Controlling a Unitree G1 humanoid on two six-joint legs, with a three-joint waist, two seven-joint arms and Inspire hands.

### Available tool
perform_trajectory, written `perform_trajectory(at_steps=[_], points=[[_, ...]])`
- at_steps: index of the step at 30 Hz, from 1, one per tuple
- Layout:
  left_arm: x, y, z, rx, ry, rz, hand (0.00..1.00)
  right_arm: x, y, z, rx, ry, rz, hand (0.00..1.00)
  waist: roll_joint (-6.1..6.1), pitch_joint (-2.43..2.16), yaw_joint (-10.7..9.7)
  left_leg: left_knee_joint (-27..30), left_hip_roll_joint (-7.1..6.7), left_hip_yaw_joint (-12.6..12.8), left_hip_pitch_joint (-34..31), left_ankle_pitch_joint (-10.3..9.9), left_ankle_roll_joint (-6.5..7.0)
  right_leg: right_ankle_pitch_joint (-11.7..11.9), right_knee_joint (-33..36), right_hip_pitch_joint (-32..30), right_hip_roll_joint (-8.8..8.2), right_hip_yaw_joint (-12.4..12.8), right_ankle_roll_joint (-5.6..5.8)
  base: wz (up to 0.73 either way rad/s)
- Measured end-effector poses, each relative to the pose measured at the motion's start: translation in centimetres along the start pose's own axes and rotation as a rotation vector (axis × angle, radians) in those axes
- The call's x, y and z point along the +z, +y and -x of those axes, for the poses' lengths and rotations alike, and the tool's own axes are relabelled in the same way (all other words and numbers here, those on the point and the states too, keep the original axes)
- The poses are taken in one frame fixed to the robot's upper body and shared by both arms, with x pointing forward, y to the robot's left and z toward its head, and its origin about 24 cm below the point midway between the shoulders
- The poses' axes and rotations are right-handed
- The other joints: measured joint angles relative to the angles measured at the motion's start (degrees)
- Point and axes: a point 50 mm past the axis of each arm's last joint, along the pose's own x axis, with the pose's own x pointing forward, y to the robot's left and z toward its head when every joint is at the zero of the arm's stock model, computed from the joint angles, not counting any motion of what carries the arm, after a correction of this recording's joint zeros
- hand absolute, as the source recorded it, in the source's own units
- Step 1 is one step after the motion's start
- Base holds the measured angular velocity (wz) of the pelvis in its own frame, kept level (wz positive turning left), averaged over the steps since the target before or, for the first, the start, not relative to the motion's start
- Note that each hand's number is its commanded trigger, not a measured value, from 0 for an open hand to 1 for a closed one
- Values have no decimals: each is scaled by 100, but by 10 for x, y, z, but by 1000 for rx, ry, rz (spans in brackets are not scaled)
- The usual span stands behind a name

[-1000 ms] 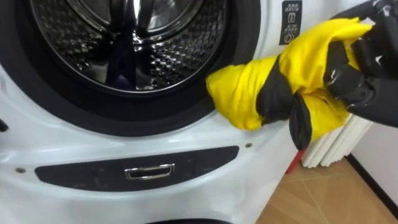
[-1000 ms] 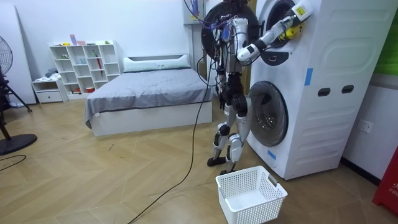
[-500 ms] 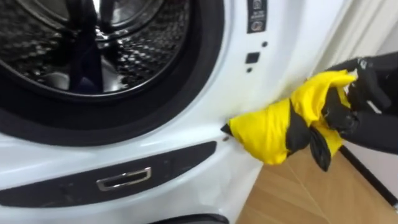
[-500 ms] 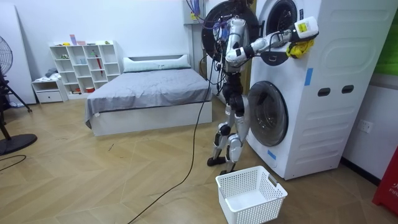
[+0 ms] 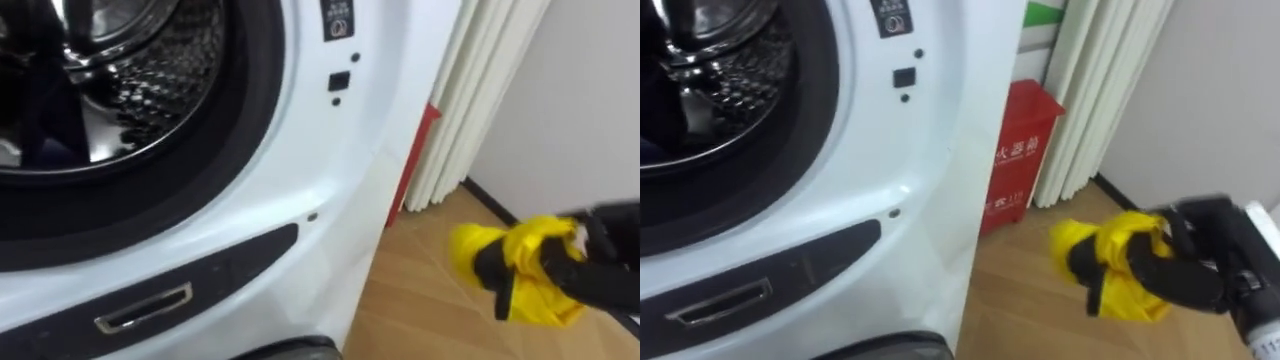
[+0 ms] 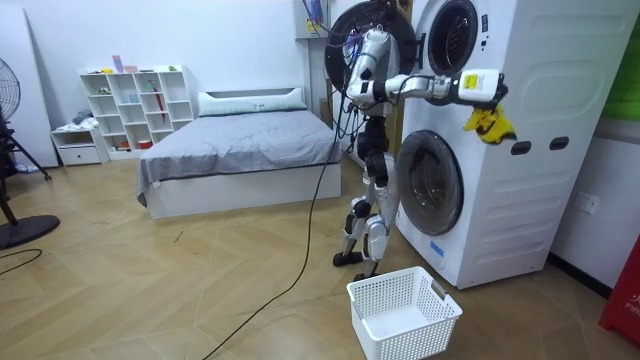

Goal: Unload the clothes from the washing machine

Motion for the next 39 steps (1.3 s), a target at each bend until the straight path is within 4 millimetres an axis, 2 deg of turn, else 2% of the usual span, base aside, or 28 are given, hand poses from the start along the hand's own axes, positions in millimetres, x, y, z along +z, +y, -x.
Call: perform_trajectory(at_steps=[1,4,6,8,11,12,13,14,17,18,20,24,26,28,30,34,35,36,37,38,39], points=[[4,-2,0,-6,-11,5,0,-4,-1,0,-22,22,-3,100,70,11,-5,-3,-10,77,-27,-4,0,9,33,-63,11,68,17,-32],[7,-2,-1,-6,-16,14,0,-9,-4,-3,-74,38,-58,100,232,5,-52,-12,-37,70,-90,-15,18,23,110,-211,39,178,42,-24],[7,-4,0,-10,-16,5,0,-17,-5,-9,-110,71,-84,100,292,10,-163,-11,-38,86,-116,-23,33,29,114,-239,45,192,52,-5],[10,-7,0,-16,-35,-15,0,-31,-4,-12,-160,128,-112,100,382,-19,-217,-6,-46,90,-199,-32,48,30,198,-368,51,195,54,0],[14,-15,1,-34,-57,50,0,-45,-5,-19,-222,185,-170,100,547,2,-197,-5,-57,116,-305,-37,56,35,296,-537,59,261,72,-9],[14,-16,1,-37,-57,62,0,-48,-5,-22,-238,199,-188,100,591,-1,-210,-5,-56,120,-347,-38,59,35,304,-578,60,268,78,-13],[15,-19,1,-46,-60,82,0,-52,-6,-25,-275,221,-228,100,681,-56,-254,-7,-63,123,-451,-47,75,33,329,-724,58,269,87,-6],[17,-20,1,-49,-68,87,0,-55,-7,-28,-304,239,-261,100,756,-42,-272,0,-108,84,-536,-48,98,29,410,-844,53,268,94,0],[20,-20,1,-51,-81,91,0,-63,-7,-30,-373,273,-333,100,920,-39,-298,66,-131,45,-720,-33,123,5,576,-1044,28,249,103,7],[21,-20,1,-51,-82,91,0,-64,-7,-30,-383,277,-334,100,923,-35,-298,107,-135,45,-771,-33,123,-12,587,-1092,22,253,104,0],[22,-20,1,-61,-87,105,0,-73,-8,-29,-426,310,-360,100,1003,-17,-322,186,-129,42,-893,-33,122,-26,602,-1178,11,252,111,5],[24,-19,2,-56,-110,119,0,-92,-10,-28,-501,383,-419,100,1102,-37,-351,219,-150,62,-1135,-24,138,-31,701,-1451,-10,245,121,1],[26,-19,2,-60,-128,151,0,-105,-12,-24,-556,441,-466,100,1141,-28,-360,229,-172,65,-1266,-7,164,-27,765,-1619,-33,232,116,2],[26,-19,2,-62,-133,159,0,-107,-14,-23,-588,449,-481,100,1184,-27,-362,226,-219,73,-1366,12,186,-61,889,-1786,-55,253,120,-5],[28,-19,2,-63,-143,168,0,-109,-17,-22,-623,452,-484,100,1253,-45,-357,224,-243,88,-1425,15,192,-78,971,-1890,-62,275,122,-5],[31,-19,2,-66,-158,204,0,-113,-22,-20,-694,452,-503,100,1310,-18,-336,223,-253,102,-1464,16,192,-129,1000,-1944,-59,289,126,-1],[33,-19,3,-68,-165,218,0,-113,-23,-21,-705,451,-504,100,1369,-25,-337,222,-258,103,-1492,16,192,-135,1005,-1976,-63,290,132,0],[33,-19,3,-69,-169,224,0,-113,-23,-21,-709,451,-503,100,1362,-9,-334,220,-263,103,-1514,16,192,-138,1011,-2005,-67,290,137,0],[35,-19,3,-70,-175,238,0,-113,-23,-22,-716,452,-513,100,1425,-15,-335,220,-273,103,-1551,19,198,-145,1039,-2052,-75,292,137,0],[35,-19,3,-71,-178,247,0,-116,-23,-21,-728,466,-530,65,1426,-5,-335,215,-295,103,-1556,20,200,-182,1113,-2093,-86,297,137,0],[35,-19,3,-73,-179,250,0,-118,-23,-20,-733,476,-533,22,1428,-5,-334,213,-306,102,-1556,21,201,-200,1150,-2110,-93,297,140,5]])
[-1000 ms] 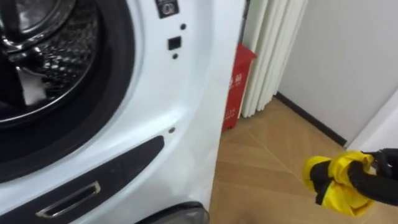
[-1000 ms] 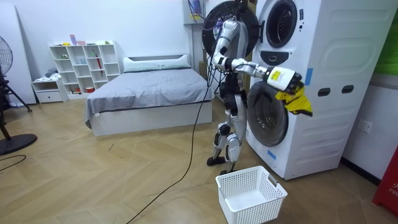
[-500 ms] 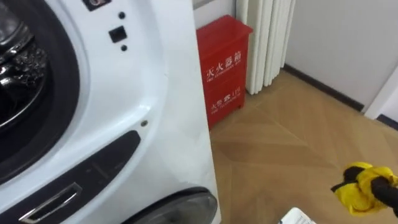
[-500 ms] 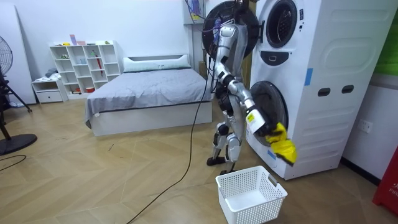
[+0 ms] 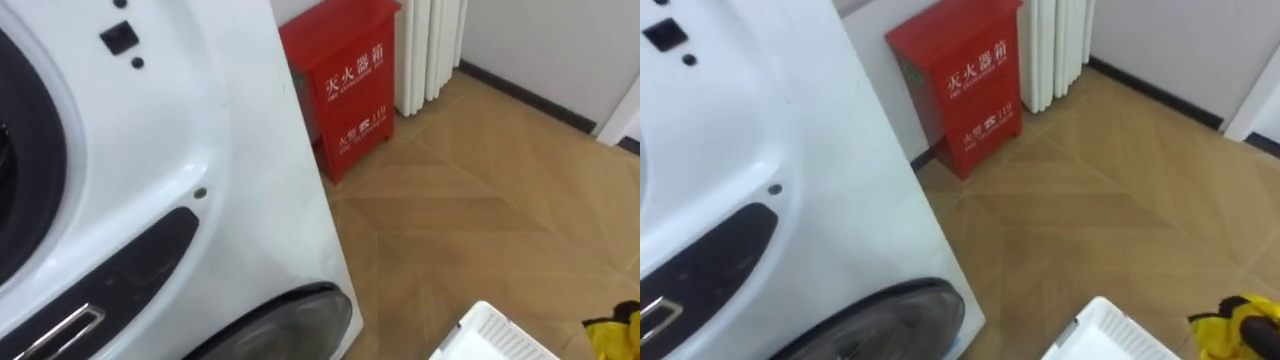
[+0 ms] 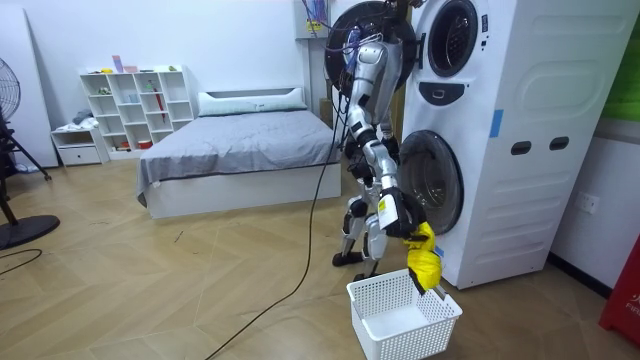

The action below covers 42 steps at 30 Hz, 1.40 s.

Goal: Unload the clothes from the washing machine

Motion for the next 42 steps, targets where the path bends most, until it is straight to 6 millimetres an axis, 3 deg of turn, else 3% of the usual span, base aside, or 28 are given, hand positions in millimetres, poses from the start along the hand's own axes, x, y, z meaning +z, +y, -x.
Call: perform_trajectory(at_steps=[1,25,36,42], points=[[0,-2,0,-6,-1,-9,0,-3,-2,0,-7,13,2,0,14,5,0,0,-24,-4,1,0,0,-41,72,-26,-15,-2,0,5],[-1,-9,1,-24,-4,9,0,-6,-7,0,-12,11,-22,0,31,2,-11,4,-150,-42,-8,0,1,-301,374,-133,-140,-44,38,2],[-3,-9,1,-22,4,13,0,-16,-21,3,-55,25,10,0,-15,-9,-14,11,-177,-68,18,0,1,-350,439,-131,-158,-41,44,1],[-13,-6,4,-15,7,21,0,-30,-42,8,-97,49,57,0,-64,-26,-19,30,-142,-156,111,0,0,-409,433,14,-221,-217,5,13]])
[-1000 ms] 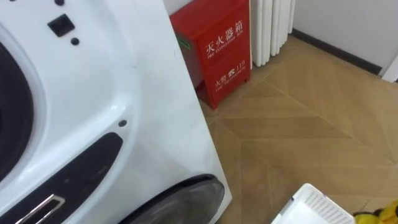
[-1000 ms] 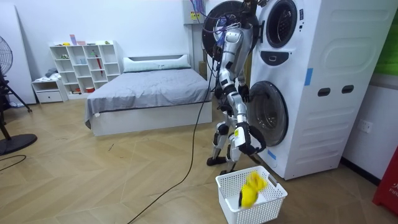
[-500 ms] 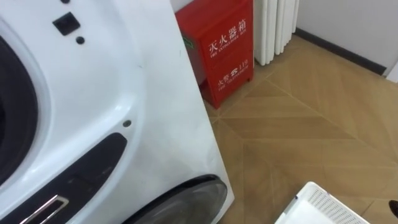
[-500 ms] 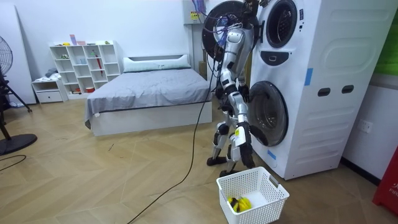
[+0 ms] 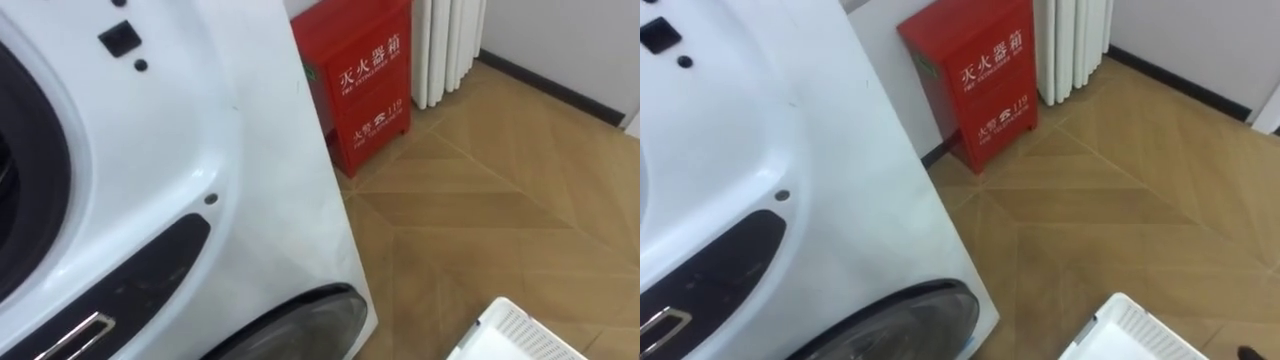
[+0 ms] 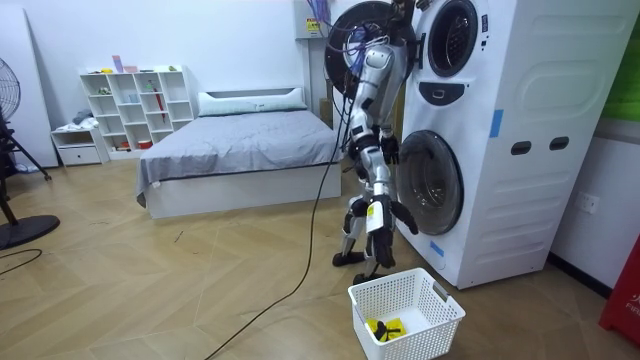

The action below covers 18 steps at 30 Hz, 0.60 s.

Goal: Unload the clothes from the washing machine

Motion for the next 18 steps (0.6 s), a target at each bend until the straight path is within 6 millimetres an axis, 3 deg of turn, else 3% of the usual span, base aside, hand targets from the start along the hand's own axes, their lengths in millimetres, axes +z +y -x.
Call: perform_trajectory(at_steps=[6,9,10,14,18], points=[[-9,-1,4,-7,5,-13,0,-45,-28,6,-77,153,84,0,-162,26,54,5,90,-352,415,0,-1,-48,-306,703,-69,-418,-49,39],[-11,-1,5,-7,4,-51,0,-79,-37,19,-78,273,111,0,-327,19,153,-45,125,-476,634,3,-6,-82,-419,1019,-108,-634,-72,43],[-11,-4,5,-13,4,-60,0,-93,-42,26,-74,322,137,0,-374,14,195,-60,134,-624,710,4,-7,-85,-505,1168,-144,-785,-82,52],[-9,-12,4,-22,0,-56,0,-133,-39,52,0,484,215,0,-588,25,269,-103,156,-1035,879,13,-22,-72,-800,1550,-187,-1084,-74,44],[-8,-14,3,-16,3,-56,0,-155,-33,71,70,582,246,0,-780,9,507,-140,204,-1190,1022,13,-23,13,-1146,1893,-181,-1273,-77,25]])
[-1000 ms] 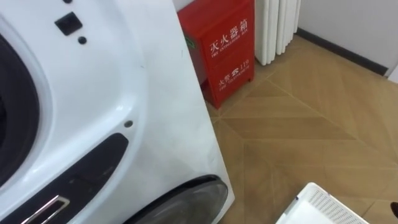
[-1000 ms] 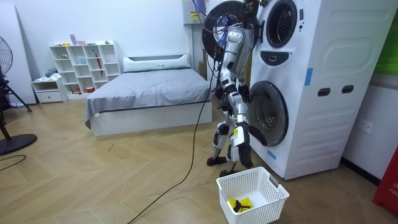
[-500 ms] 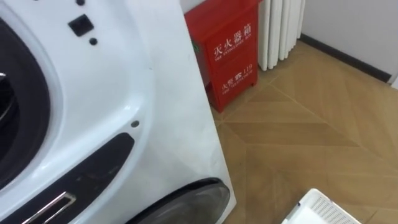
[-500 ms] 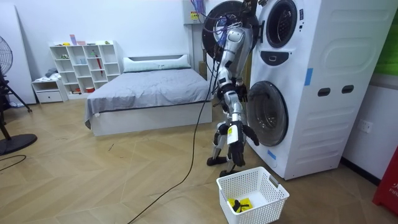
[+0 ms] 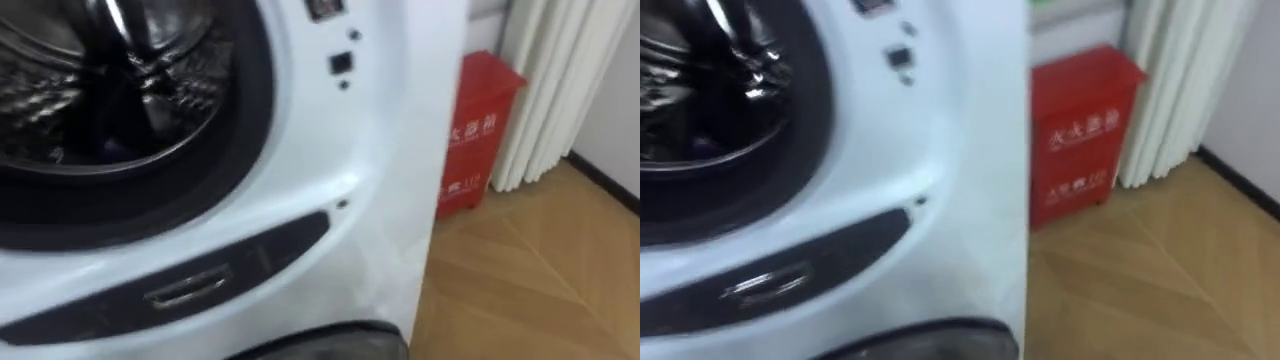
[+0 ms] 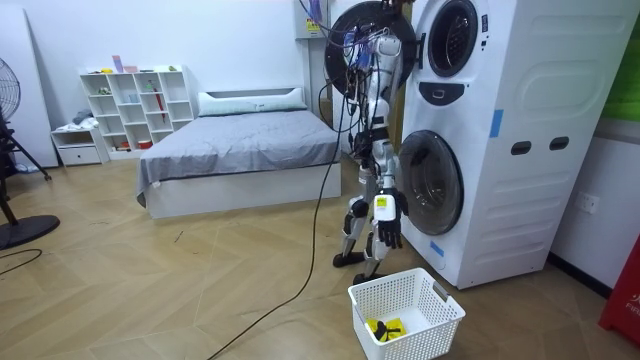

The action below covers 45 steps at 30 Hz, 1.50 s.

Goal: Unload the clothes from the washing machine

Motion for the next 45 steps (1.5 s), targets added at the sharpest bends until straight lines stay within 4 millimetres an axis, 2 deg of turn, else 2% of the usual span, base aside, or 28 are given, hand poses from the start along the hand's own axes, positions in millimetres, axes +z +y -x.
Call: perform_trajectory(at_steps=[2,4,6,7,9,11,14,17,19,23,26,31,39,41,45], points=[[1,-1,0,0,-5,-35,0,-2,8,1,68,1,79,0,-57,7,113,-45,19,-159,34,0,0,123,-258,207,11,-113,6,14],[2,1,-1,8,-3,-49,0,-1,16,2,108,-1,128,0,-117,16,198,-114,22,-247,105,0,0,152,-345,321,19,-160,8,15],[3,3,-2,18,2,-42,0,2,28,3,148,-13,163,0,-204,44,285,-124,19,-280,163,0,0,156,-393,405,14,-202,12,12],[5,3,-3,23,-1,-40,0,3,35,4,175,-22,206,0,-251,38,346,-122,20,-297,179,0,0,167,-489,441,16,-237,15,8],[7,4,-4,30,1,-53,0,6,44,6,223,-41,272,0,-282,29,457,-122,20,-327,191,0,0,186,-589,521,16,-282,21,14],[8,6,-4,40,-3,-58,0,8,54,8,282,-59,352,0,-337,55,554,-123,28,-331,239,0,0,200,-671,651,24,-290,29,10],[8,8,-4,48,-1,-48,0,6,62,11,337,-75,460,0,-386,42,675,-123,31,-441,289,0,0,201,-761,768,28,-312,30,5],[6,11,-4,58,9,-31,0,3,66,12,367,-80,560,0,-396,49,789,-124,48,-538,326,0,0,201,-767,837,44,-358,31,-2],[5,12,-4,64,13,-14,0,-1,65,12,374,-70,584,0,-391,54,804,-124,58,-619,366,-1,0,201,-776,900,46,-433,31,16],[3,9,-4,67,18,18,0,-10,65,14,395,-48,610,0,-385,52,853,-140,93,-614,398,-1,-1,201,-776,906,64,-427,31,4],[4,9,-4,66,12,18,0,-11,64,14,401,-47,622,0,-380,53,935,-144,92,-614,384,-2,-2,201,-782,901,66,-423,31,-4],[3,7,-3,66,10,17,0,-10,64,14,403,-52,629,0,-352,52,943,-145,58,-612,368,-2,-2,201,-783,900,45,-422,31,3],[-1,8,-3,69,28,8,0,-17,55,14,387,-24,595,0,-334,10,928,-138,18,-583,381,-2,-2,211,-750,899,5,-422,32,3],[-1,8,-3,68,29,8,0,-19,54,13,383,-17,578,0,-333,-23,922,-119,5,-579,383,-2,-2,216,-732,909,-20,-437,43,0],[-1,8,-3,70,33,13,0,-22,50,13,376,-2,550,0,-342,-26,920,-119,-6,-565,394,-2,-2,223,-719,913,-38,-438,57,0]])
